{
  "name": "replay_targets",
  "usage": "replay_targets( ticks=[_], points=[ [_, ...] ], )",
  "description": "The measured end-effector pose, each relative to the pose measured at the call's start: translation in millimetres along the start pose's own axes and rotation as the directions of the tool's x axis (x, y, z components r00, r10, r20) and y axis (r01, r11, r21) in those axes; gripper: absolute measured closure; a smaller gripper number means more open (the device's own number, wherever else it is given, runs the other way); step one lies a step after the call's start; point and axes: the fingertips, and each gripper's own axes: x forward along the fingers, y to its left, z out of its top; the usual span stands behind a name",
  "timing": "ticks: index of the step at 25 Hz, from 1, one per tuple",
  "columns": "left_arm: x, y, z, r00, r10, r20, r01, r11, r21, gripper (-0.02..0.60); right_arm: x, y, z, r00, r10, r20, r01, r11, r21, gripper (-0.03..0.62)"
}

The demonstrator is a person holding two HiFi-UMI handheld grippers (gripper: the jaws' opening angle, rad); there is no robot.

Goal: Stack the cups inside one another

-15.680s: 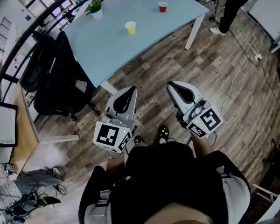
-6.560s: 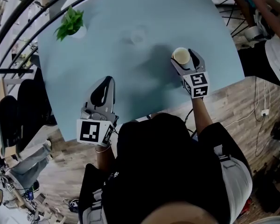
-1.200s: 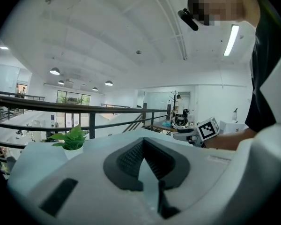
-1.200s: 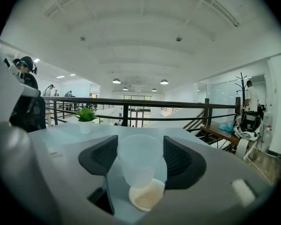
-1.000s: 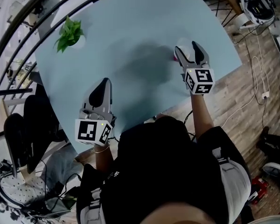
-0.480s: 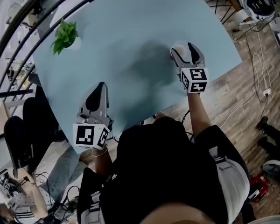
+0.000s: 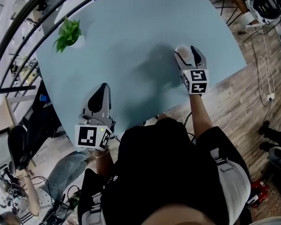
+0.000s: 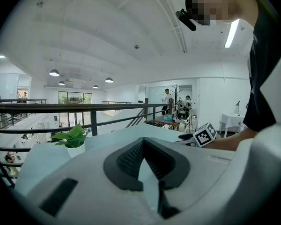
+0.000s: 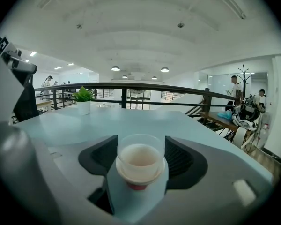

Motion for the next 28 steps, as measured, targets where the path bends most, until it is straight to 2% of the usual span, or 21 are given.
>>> replay_targets(
  ticks=[11, 17, 22, 28],
  points=[
    [-2, -1, -1, 1.000, 0.008, 0.000, -0.008, 1.000, -0.006, 0.597, 3, 0, -6, 1.000, 0.002, -0.018, -0.002, 1.000, -0.012, 0.279],
    [-4, 2, 0, 1.000, 0.000, 0.015, 0.001, 1.000, -0.005, 0.597, -4, 4, 13, 0.999, 0.002, 0.045, -0.003, 1.000, 0.006, 0.271],
    [-6, 3, 2, 0.999, -0.001, 0.035, 0.001, 1.000, -0.006, 0.597, -19, 12, 44, 0.990, 0.013, 0.138, -0.017, 0.999, 0.028, 0.300],
    [-13, 8, 7, 0.998, 0.005, 0.064, -0.005, 1.000, -0.003, 0.597, -39, 38, 86, 0.965, 0.063, 0.255, -0.068, 0.998, 0.012, 0.408]
  ],
)
